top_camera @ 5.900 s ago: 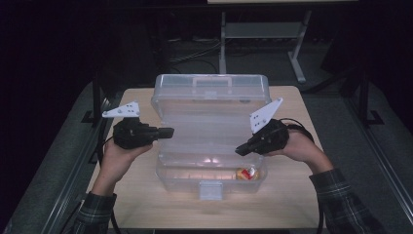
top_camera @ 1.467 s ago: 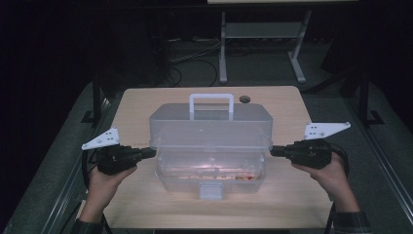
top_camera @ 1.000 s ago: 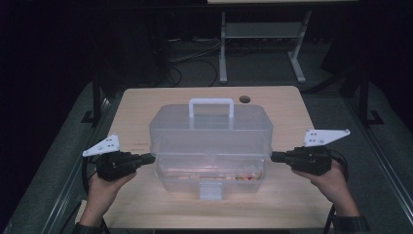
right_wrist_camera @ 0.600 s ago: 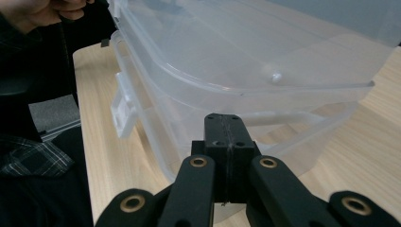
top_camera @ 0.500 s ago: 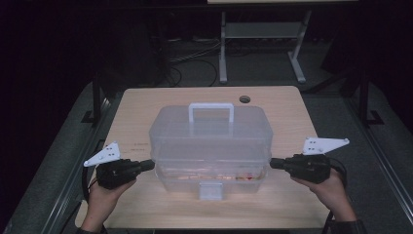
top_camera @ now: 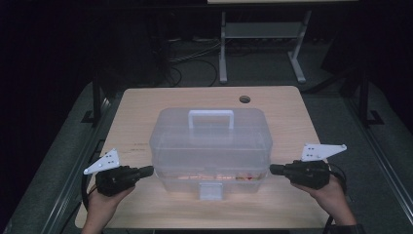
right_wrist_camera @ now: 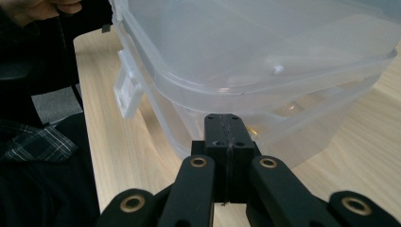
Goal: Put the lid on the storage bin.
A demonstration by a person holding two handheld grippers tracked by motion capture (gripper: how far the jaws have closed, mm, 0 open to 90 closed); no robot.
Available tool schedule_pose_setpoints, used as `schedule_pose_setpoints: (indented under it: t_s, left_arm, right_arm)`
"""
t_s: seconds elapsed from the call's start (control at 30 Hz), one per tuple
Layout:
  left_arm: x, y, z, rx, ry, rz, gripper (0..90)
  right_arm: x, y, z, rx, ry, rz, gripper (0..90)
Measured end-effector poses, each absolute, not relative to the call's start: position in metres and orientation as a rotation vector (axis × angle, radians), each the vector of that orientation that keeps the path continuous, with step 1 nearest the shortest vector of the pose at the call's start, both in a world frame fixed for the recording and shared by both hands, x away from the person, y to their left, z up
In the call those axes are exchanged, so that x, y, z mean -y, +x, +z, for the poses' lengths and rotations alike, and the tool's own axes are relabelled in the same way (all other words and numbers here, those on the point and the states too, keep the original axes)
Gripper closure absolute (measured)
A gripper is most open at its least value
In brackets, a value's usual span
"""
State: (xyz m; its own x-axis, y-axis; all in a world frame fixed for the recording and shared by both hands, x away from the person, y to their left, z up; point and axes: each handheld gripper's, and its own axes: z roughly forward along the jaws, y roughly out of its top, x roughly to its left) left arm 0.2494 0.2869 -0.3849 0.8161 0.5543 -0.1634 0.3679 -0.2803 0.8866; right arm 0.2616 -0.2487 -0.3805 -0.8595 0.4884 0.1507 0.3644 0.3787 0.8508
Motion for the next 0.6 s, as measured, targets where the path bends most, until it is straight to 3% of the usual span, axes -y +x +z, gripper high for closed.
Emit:
schedule_pose_setpoints:
  t_s: [0.6]
  left_arm:
    - [-0.2860,0.2489,-0.3902,-0.707,1.943,0.217,90.0]
  right_arm:
    - [0.2457,0.2562,-0.3872,-2.538,0.766,1.457,89.9]
